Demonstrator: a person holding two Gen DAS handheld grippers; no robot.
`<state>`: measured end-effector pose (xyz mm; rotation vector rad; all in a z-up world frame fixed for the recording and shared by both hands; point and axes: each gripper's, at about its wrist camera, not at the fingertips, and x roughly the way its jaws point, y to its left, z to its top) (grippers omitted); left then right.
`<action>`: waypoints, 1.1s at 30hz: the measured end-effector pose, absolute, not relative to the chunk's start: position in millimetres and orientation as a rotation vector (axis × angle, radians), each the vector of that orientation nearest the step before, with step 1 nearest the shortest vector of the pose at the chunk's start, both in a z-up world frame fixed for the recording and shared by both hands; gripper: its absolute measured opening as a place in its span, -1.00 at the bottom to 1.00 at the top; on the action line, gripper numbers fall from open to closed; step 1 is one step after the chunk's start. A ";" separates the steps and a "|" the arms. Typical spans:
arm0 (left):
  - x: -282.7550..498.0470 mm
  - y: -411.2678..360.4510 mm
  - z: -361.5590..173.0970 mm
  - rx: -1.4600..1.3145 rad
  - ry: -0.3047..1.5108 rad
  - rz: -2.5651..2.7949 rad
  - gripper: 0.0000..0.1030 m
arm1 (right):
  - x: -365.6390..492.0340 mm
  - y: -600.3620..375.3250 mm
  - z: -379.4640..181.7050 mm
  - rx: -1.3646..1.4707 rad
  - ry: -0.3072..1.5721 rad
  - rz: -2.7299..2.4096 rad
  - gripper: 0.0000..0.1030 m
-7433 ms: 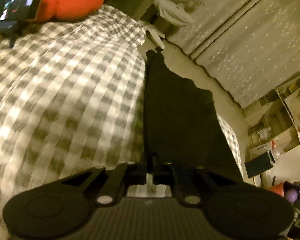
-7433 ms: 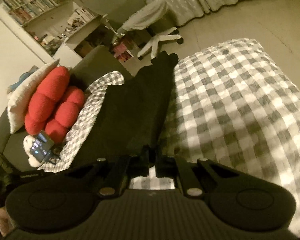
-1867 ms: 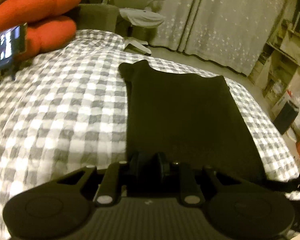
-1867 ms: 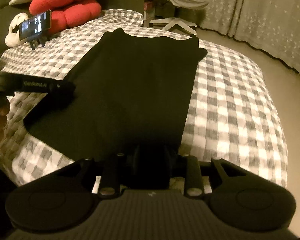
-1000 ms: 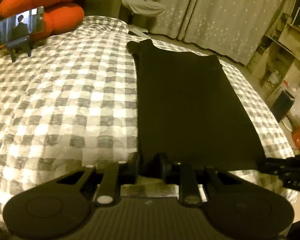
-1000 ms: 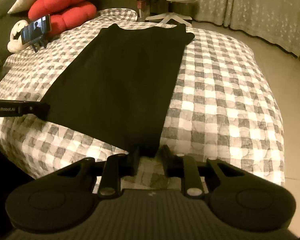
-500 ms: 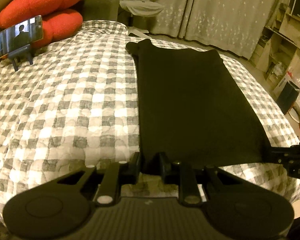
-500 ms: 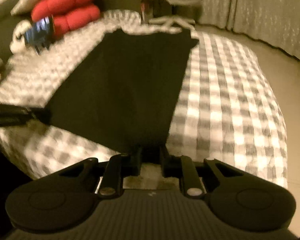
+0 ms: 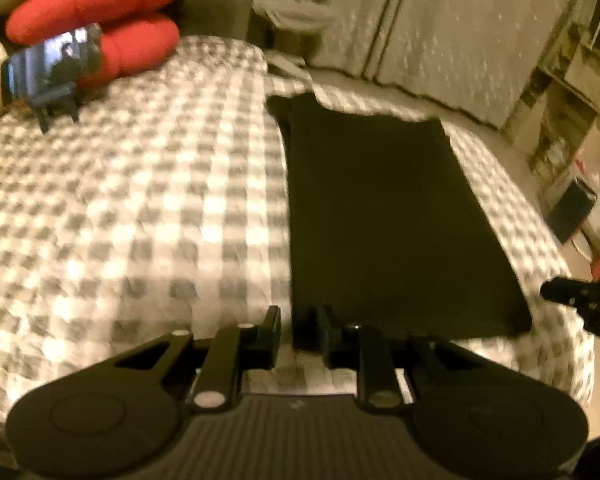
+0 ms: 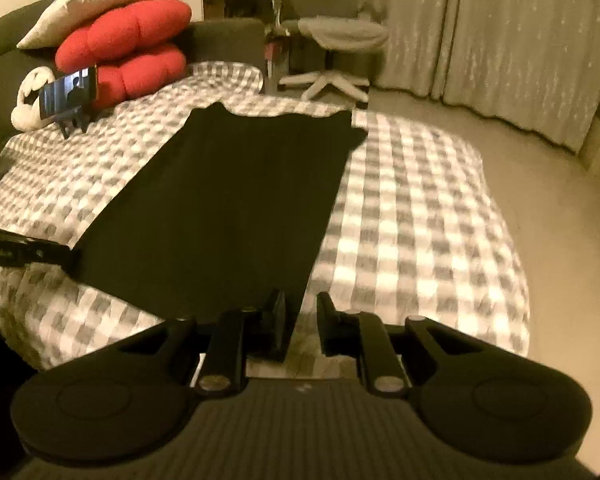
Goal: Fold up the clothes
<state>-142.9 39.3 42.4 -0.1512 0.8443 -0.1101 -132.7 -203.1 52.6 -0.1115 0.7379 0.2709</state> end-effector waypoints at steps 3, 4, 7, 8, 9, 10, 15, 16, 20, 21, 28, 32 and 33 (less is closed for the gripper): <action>-138.2 32.3 56.5 -0.122 0.788 -0.110 -0.57 | -126.8 -197.6 54.6 -0.109 0.719 0.298 -0.66; -136.0 26.0 59.8 -0.104 0.780 -0.122 -0.55 | -124.1 -194.7 54.9 -0.104 0.716 0.312 -0.66; -124.8 3.6 63.8 -0.057 0.794 -0.182 -0.44 | -113.8 -182.4 53.8 -0.104 0.722 0.342 -0.66; -119.2 -4.8 63.3 -0.043 0.813 -0.207 -0.44 | -111.0 -177.6 53.1 -0.107 0.726 0.351 -0.66; -111.5 -12.7 64.2 -0.028 0.838 -0.232 -0.44 | -108.2 -172.8 52.4 -0.111 0.729 0.359 -0.66; -105.2 -18.4 67.2 -0.008 0.835 -0.258 -0.44 | -105.8 -168.8 51.2 -0.122 0.737 0.365 -0.66; -76.4 -26.8 86.4 0.004 0.799 -0.340 -0.41 | -78.7 -162.9 53.7 -0.171 0.779 0.379 -0.66; -70.5 -24.5 84.0 -0.006 0.801 -0.339 -0.40 | -70.7 -167.2 56.8 -0.159 0.786 0.376 -0.66; -47.1 -14.4 72.1 -0.047 0.814 -0.331 -0.41 | -43.5 -175.9 62.6 -0.152 0.829 0.408 -0.66; -41.2 -11.9 69.1 -0.058 0.817 -0.328 -0.41 | -38.7 -175.1 62.3 -0.160 0.836 0.421 -0.65; -15.7 4.1 54.8 -0.107 0.846 -0.328 -0.41 | -13.5 -159.5 60.7 -0.055 0.842 0.565 -0.58; -7.0 2.3 46.3 -0.093 0.863 -0.328 -0.41 | -1.4 -143.1 54.5 -0.025 0.869 0.622 -0.58; -6.2 2.9 43.0 -0.084 0.875 -0.321 -0.41 | -0.2 -141.5 52.1 -0.032 0.877 0.627 -0.58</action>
